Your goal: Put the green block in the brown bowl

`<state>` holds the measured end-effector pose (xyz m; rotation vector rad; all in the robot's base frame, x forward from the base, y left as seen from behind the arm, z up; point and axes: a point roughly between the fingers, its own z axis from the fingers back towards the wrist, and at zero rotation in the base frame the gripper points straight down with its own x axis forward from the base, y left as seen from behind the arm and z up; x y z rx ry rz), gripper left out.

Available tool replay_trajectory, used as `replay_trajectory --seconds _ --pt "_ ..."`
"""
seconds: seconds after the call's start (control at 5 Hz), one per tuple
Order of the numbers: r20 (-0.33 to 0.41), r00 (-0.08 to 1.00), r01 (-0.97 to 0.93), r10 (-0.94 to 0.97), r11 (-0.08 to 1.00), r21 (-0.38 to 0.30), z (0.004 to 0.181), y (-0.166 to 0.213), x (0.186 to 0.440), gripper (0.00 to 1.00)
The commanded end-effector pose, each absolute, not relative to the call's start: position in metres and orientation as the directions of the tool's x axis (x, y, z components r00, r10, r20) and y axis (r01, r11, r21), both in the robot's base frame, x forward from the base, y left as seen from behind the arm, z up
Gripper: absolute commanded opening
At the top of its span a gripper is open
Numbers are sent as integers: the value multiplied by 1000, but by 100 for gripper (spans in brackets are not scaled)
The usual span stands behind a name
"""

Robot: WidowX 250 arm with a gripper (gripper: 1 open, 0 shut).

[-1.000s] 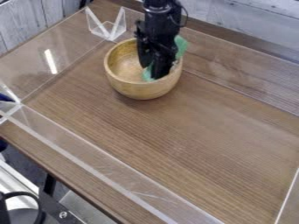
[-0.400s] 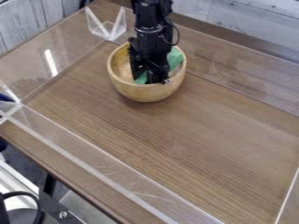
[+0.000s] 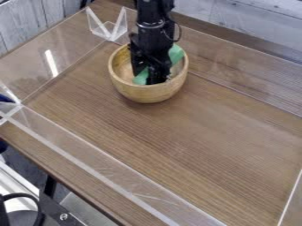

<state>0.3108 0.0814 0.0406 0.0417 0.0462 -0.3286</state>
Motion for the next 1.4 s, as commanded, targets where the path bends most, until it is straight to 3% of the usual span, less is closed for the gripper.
replay_trajectory --seconds 0.0,0.6,1.2 --pt "0 953 303 -304 950 72 60 84 328 0" --pt "7 949 315 -317 944 95 61 80 330 0" --pt "31 960 275 -277 959 68 51 81 343 0"
